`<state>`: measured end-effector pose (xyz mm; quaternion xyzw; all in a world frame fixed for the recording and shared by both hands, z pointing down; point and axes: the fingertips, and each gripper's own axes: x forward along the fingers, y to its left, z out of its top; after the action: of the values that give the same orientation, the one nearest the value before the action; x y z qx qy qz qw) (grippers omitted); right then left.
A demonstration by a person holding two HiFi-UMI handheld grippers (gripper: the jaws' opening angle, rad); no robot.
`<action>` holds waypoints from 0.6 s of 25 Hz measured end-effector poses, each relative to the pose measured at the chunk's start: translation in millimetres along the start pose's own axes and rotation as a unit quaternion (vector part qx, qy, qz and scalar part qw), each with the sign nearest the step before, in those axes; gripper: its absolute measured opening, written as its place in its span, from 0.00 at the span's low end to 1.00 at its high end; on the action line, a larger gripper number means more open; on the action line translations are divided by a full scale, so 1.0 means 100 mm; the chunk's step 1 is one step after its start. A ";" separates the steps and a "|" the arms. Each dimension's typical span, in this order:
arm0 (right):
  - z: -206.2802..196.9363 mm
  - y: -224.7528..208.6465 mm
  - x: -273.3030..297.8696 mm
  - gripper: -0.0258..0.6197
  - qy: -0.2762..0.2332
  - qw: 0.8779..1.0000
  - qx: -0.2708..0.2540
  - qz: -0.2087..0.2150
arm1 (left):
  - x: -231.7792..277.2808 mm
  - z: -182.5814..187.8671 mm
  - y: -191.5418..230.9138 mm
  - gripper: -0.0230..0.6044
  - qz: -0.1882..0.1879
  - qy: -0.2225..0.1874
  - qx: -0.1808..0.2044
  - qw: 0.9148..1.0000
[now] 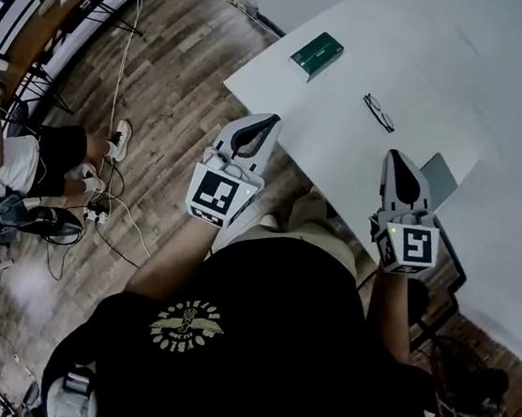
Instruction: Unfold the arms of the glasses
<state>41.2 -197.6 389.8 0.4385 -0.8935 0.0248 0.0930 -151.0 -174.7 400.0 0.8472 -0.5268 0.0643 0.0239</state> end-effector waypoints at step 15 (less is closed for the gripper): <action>-0.66 -0.94 0.66 0.04 0.063 0.998 0.005 0.025 | 1.18 -0.52 -0.14 0.05 -0.027 0.053 -0.013 0.998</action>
<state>85.1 -298.2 463.0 0.4144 -0.8964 0.0591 0.1459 -91.4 -267.8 467.3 0.8561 -0.5025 0.1018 0.0650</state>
